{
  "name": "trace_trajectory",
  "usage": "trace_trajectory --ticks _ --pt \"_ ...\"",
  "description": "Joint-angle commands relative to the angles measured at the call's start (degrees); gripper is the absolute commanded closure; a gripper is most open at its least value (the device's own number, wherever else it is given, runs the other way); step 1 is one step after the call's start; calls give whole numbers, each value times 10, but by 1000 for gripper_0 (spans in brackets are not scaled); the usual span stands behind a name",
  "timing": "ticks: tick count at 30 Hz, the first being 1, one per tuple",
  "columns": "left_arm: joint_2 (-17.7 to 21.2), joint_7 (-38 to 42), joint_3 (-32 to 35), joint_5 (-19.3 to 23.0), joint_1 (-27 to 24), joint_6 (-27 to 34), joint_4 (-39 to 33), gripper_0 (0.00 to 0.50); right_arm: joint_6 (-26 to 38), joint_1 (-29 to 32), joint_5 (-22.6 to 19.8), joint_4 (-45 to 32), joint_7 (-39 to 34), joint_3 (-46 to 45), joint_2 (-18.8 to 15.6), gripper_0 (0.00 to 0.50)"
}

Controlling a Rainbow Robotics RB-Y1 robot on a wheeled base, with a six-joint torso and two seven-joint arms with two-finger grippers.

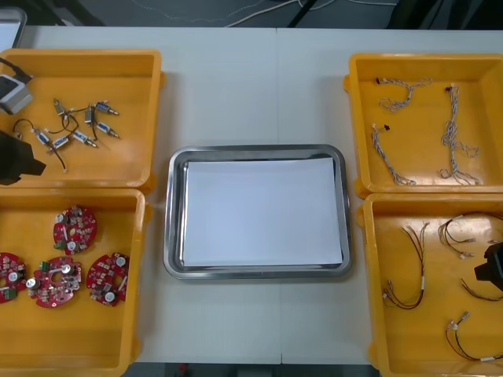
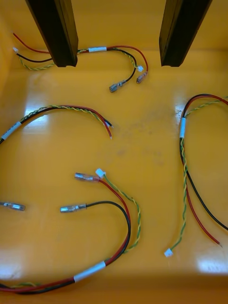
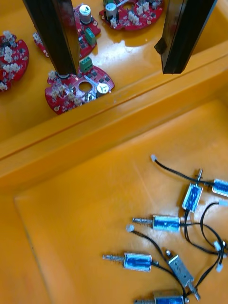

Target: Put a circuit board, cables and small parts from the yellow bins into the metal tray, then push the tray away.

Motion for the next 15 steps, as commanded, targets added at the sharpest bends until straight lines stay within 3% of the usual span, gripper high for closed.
trace_trajectory --ticks 1,10,15 --pt "42 67 37 18 55 4 -29 0 -24 39 11 -26 -32 18 -22 0" --pt "46 86 94 27 143 4 -77 0 -74 81 23 -26 -71 42 -22 0" --pt "45 107 122 36 188 4 -98 0 -102 91 62 -26 -113 84 -25 0"
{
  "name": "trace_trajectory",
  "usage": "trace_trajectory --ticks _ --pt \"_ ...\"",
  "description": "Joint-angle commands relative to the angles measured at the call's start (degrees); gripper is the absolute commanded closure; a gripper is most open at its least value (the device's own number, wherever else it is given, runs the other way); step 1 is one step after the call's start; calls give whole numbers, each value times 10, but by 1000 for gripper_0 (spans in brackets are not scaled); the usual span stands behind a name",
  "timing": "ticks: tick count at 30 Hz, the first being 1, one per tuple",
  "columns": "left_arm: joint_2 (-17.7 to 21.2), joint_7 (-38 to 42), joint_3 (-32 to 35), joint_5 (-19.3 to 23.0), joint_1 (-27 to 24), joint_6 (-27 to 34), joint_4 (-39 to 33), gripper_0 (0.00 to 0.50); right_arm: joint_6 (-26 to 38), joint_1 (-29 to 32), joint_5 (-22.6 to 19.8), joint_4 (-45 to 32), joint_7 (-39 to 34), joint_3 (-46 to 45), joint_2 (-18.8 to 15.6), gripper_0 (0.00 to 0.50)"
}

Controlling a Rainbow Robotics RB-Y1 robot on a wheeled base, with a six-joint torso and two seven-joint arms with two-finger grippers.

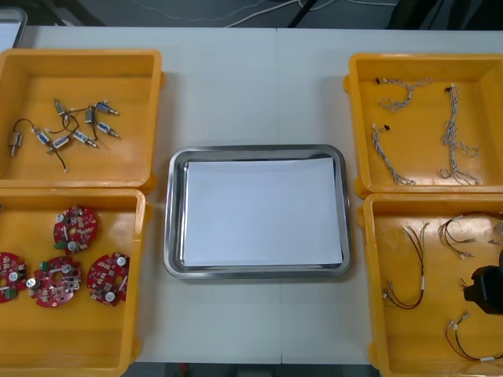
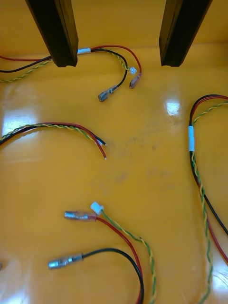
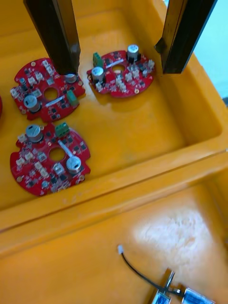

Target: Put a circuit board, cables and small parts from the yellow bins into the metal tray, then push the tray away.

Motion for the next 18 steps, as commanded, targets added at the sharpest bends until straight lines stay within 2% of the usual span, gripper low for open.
trace_trajectory --ticks 1,4,7,9,18 --pt "26 109 35 13 54 3 -36 0 -25 24 32 -16 -47 44 -26 0" --pt "26 133 38 22 83 3 -48 0 -43 28 43 -16 -62 60 -29 0" --pt "26 172 48 61 129 3 -51 0 -66 36 60 -16 -84 84 -33 0" --pt "21 177 50 70 152 3 -51 0 -77 40 69 -16 -99 98 -34 0" --pt "-16 179 73 67 170 -9 -57 0 -105 55 76 -7 -113 107 -37 0"
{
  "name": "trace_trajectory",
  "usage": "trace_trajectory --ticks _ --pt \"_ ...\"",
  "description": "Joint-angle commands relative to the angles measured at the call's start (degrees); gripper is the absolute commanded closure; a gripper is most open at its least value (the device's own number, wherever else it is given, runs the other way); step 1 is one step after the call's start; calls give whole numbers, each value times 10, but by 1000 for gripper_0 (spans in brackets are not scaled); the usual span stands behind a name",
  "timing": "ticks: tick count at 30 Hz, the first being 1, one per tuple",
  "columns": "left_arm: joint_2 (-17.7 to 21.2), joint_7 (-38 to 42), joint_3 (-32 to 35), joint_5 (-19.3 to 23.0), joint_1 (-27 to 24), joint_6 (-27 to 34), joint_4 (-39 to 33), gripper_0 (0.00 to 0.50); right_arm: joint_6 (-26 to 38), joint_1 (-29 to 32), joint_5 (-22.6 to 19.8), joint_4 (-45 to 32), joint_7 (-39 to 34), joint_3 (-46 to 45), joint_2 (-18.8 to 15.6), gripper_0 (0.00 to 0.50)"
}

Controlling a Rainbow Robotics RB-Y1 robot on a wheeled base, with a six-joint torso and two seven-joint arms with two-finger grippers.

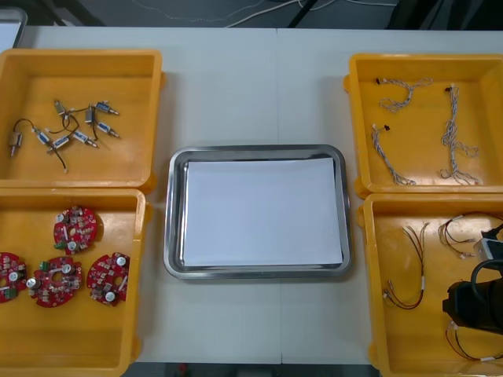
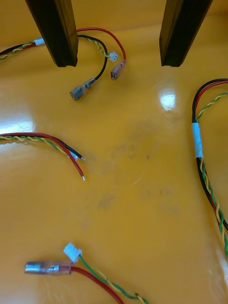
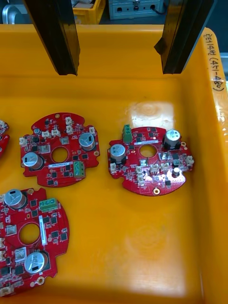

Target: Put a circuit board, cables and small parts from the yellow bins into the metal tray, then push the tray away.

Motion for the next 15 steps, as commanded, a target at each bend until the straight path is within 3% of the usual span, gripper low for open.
trace_trajectory --ticks 1,8,15 --pt "-15 -22 26 -5 21 -19 -21 0 -18 26 4 -2 -13 6 -20 0" --pt "-17 -15 -4 -38 57 -98 -21 0 -47 35 9 20 -11 10 -20 0" --pt "-22 -15 -28 -65 79 -140 -16 0 -67 41 8 39 -6 12 -20 0"
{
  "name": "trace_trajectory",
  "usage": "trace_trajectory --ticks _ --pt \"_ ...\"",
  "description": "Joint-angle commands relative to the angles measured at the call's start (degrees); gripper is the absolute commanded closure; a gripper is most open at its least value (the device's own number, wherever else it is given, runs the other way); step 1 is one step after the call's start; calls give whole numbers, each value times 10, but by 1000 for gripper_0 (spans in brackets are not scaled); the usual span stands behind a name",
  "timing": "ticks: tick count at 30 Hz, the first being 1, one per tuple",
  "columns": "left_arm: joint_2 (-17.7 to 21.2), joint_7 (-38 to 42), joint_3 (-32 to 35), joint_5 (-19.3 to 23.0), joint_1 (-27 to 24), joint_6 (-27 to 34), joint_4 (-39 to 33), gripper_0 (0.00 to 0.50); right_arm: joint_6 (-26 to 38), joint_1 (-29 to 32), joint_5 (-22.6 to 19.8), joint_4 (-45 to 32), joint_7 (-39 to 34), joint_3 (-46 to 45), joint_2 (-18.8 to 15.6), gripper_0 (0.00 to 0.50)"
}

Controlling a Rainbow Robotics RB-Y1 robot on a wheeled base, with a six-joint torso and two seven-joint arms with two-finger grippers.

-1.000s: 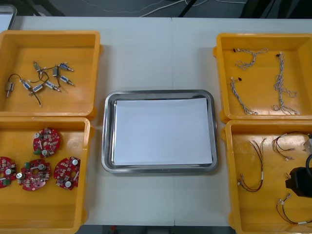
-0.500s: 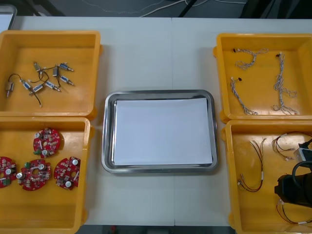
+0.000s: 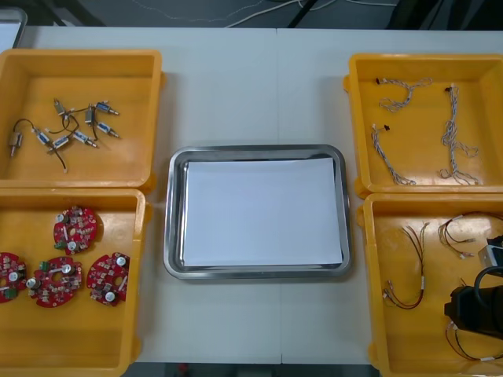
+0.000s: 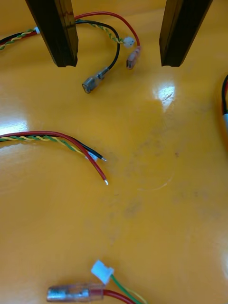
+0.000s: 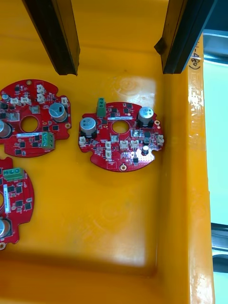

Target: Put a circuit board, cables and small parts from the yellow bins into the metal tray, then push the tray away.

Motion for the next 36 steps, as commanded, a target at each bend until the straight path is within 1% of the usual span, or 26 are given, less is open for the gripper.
trace_trajectory --ticks 1,6,10,13,21,25,26,27,28,29,30,31,32,36 --pt "-10 -15 -21 -14 36 -38 -11 0 -14 19 6 10 -5 12 -20 0" --pt "-10 -11 -35 -20 52 -67 -6 0 -29 19 16 22 -5 26 -20 0" --pt "-11 -13 -39 -20 62 -78 -4 0 -29 19 16 23 -5 33 -20 0" --pt "-13 -14 -49 -19 76 -101 -4 0 -32 19 16 24 -8 41 -20 0" --pt "-19 -13 -69 -18 107 -151 -4 0 -65 12 16 42 -5 61 -20 0" --pt "-23 -11 -69 -14 108 -150 -6 0 -67 12 23 42 -5 64 -20 0" --pt "-23 -10 -68 -14 108 -148 -7 0 -66 12 23 42 -5 64 -20 21" --pt "-23 -8 -67 -14 105 -141 -9 0 -66 12 23 42 -5 64 -20 111" --pt "-24 -7 -66 -14 103 -137 -12 0 -65 11 23 42 -5 64 -19 171" --pt "-25 -4 -65 -14 100 -129 -14 0 -65 10 23 42 -5 64 -20 312" --pt "-28 0 -64 -17 94 -120 -17 0 -63 8 24 42 -5 64 -20 419" --pt "-28 0 -63 -18 91 -115 -20 0 -62 7 24 42 -5 64 -19 453" --pt "-28 5 -62 -20 83 -107 -22 0 -59 5 24 42 -5 64 -19 500" --pt "-29 19 -61 -24 46 -74 -24 0 -54 -2 24 42 -5 64 -20 500"
